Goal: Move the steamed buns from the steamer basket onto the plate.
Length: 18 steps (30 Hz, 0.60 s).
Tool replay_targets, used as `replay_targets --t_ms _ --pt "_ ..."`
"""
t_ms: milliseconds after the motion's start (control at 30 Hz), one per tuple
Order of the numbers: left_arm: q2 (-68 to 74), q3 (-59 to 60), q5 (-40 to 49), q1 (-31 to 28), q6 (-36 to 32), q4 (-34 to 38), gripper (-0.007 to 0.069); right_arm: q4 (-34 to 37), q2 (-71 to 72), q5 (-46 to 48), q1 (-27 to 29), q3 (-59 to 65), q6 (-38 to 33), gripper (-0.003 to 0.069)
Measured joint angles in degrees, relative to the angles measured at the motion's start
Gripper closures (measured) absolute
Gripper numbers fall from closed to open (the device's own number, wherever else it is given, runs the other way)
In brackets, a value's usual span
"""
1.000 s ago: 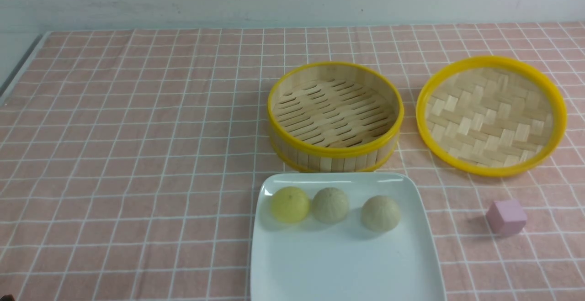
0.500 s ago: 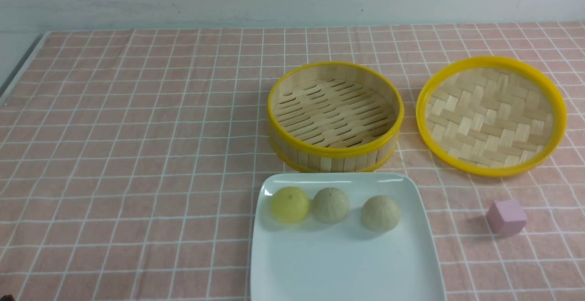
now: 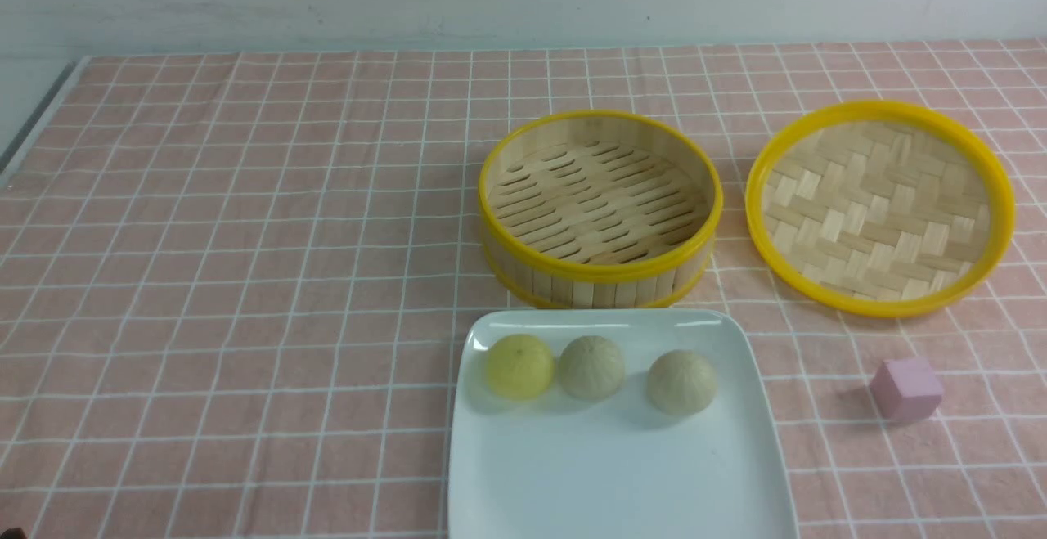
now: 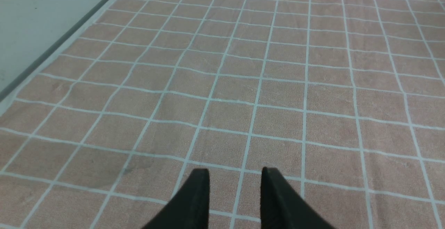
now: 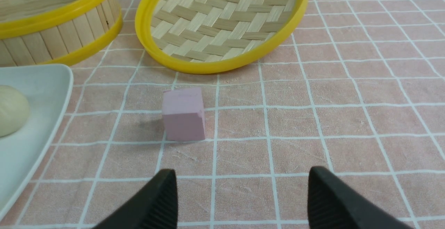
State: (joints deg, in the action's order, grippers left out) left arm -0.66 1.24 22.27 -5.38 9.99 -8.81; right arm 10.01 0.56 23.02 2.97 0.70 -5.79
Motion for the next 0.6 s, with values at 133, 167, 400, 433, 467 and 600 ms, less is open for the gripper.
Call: replay_targets --t_ms 133,167,400,433,467,600 --pt "0.00 0.00 0.00 0.00 0.00 0.00 0.0382 0.00 0.00 0.00 0.00 0.00 0.00 0.0164" --pt "0.00 0.00 0.00 0.00 0.00 0.00 0.0382 0.00 0.00 0.00 0.00 0.00 0.00 0.0164" --pt "0.00 0.00 0.00 0.00 0.00 0.00 0.0382 0.00 0.00 0.00 0.00 0.00 0.00 0.0164" --pt "0.00 0.00 0.00 0.00 0.00 0.00 0.0382 0.00 0.00 0.00 0.00 0.00 0.00 0.0164" --pt "0.00 0.00 0.00 0.00 0.00 0.00 0.0382 0.00 0.00 0.00 0.00 0.00 0.00 0.0164" --pt "0.00 0.00 0.00 0.00 0.00 0.00 0.0382 -0.11 0.00 0.00 0.00 0.00 -0.37 0.0164"
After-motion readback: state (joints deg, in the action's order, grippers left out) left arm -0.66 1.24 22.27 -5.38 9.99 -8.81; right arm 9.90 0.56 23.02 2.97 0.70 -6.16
